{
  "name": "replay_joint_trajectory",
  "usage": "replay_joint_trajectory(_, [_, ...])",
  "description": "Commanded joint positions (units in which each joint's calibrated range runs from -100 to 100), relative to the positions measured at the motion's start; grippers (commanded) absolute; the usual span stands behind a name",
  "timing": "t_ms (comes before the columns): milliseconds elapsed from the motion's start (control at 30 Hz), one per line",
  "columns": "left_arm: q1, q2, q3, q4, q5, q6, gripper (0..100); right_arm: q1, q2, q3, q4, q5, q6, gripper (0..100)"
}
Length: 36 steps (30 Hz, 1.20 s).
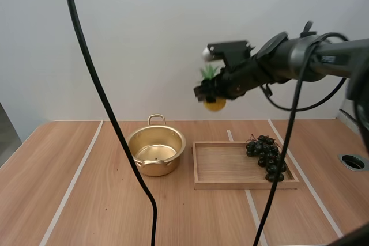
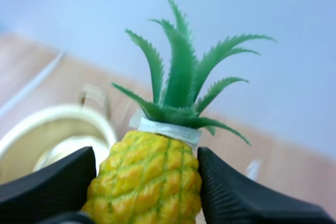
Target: Open the pot, put the pineapple inside, and close it
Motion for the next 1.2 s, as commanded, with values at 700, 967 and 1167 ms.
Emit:
replay_joint_trajectory(700, [0.01, -0.58, -0.44, 2.32, 0.79, -0.16, 0, -2.01, -20.54, -2.44, 3.79, -31.24, 7.28, 0])
replay_joint_trajectory(967, [0.01, -0.58, -0.44, 2.75, 0.79, -0.16, 0, 2.17, -7.42, -16.05, 4.05, 9.16, 3.96, 0])
replay_joint_trajectory(1167, [0.01, -0.74, -0.44, 6.33, 1.79, 0.30, 0, 5.03, 3.11, -24.25, 4.05, 22.04, 1.91, 0])
